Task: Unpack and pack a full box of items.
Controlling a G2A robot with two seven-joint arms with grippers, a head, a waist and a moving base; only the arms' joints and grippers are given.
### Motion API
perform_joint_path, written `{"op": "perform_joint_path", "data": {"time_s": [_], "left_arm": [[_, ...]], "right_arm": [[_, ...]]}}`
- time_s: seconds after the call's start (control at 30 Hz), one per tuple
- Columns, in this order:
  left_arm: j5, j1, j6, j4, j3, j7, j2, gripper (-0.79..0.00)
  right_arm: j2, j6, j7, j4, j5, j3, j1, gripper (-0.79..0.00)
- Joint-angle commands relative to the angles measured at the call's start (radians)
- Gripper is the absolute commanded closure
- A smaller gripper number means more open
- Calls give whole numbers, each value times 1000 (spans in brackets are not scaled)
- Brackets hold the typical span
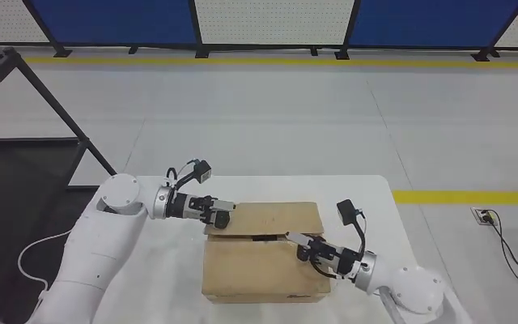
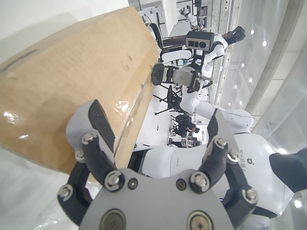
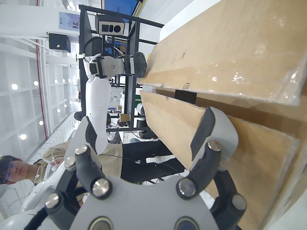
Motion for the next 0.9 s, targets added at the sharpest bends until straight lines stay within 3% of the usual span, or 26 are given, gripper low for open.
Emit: {"op": "perform_joint_path", "data": {"time_s": [0.0, 0.17, 0.87], "left_arm": [[13, 0, 7, 7, 6, 6, 2, -785], [14, -3, 15, 16, 18, 0, 1, -785], [6, 9, 24, -11, 24, 14, 12, -785]], "right_arm": [[0, -6, 8, 16, 6, 2, 8, -785], [0, -42, 21, 48, 19, 1, 27, -785], [5, -16, 55, 156, 63, 13, 71, -785]]}}
